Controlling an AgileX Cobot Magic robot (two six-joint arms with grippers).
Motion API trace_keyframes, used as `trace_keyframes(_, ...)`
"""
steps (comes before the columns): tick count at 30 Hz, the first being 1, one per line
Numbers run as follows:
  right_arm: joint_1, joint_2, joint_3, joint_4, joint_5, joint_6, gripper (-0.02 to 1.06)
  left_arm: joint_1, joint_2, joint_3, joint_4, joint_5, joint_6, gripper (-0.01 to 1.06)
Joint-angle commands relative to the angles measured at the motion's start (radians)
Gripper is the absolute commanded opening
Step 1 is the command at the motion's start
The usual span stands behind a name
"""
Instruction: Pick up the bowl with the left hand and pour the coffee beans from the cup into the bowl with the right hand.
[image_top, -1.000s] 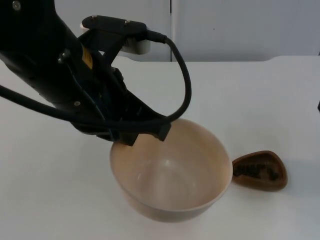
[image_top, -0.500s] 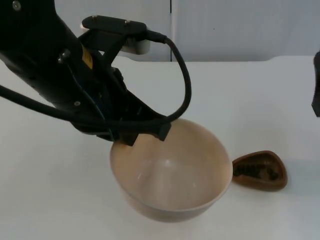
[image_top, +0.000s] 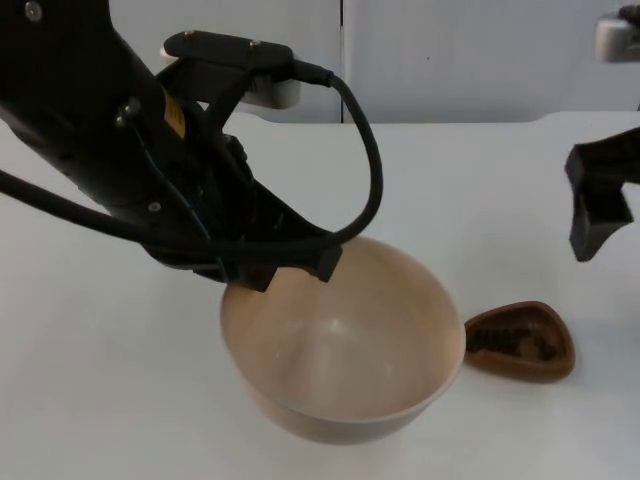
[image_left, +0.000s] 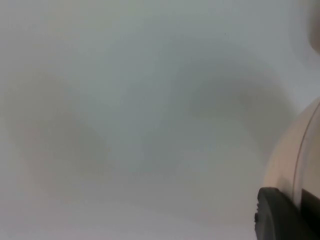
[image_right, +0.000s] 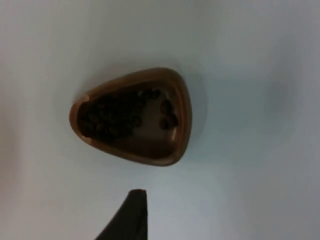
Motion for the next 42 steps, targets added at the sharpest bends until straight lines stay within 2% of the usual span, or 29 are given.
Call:
trace_keyframes(1, 0.006, 0.025, -0.004, -0.01, -0.047, 0.0, 1.0, -0.005, -0.016, 0.002, -0.006, -0.006, -0.008, 0.0)
trace_keyframes(21, 0.006, 0.263, -0.004, -0.068, -0.218, 0.025, 0.99, -0.005, -0.016, 0.002, -0.006, -0.014, -0.008, 0.0)
trace_keyframes(23, 0.006, 0.282, -0.004, -0.065, -0.238, 0.025, 0.96, -0.005, -0.016, 0.002, -0.006, -0.014, -0.008, 0.0)
trace_keyframes(26, 0.006, 0.308, -0.004, -0.065, -0.268, 0.025, 0.84, -0.005, -0.016, 0.002, -0.006, -0.019, -0.008, 0.0)
trace_keyframes(27, 0.006, 0.308, -0.004, -0.065, -0.268, 0.025, 0.84, -0.005, -0.016, 0.002, -0.006, -0.019, -0.008, 0.0)
trace_keyframes(31, 0.006, 0.318, -0.004, -0.065, -0.305, 0.025, 0.66, -0.005, -0.016, 0.002, -0.006, -0.021, -0.008, 0.0)
trace_keyframes(35, 0.006, 0.318, -0.004, -0.065, -0.326, 0.025, 0.59, -0.005, -0.016, 0.002, -0.006, -0.021, -0.008, 0.0)
trace_keyframes(42, 0.006, 0.343, -0.004, -0.069, -0.326, 0.023, 0.6, -0.005, -0.016, 0.002, -0.006, -0.023, -0.008, 0.0)
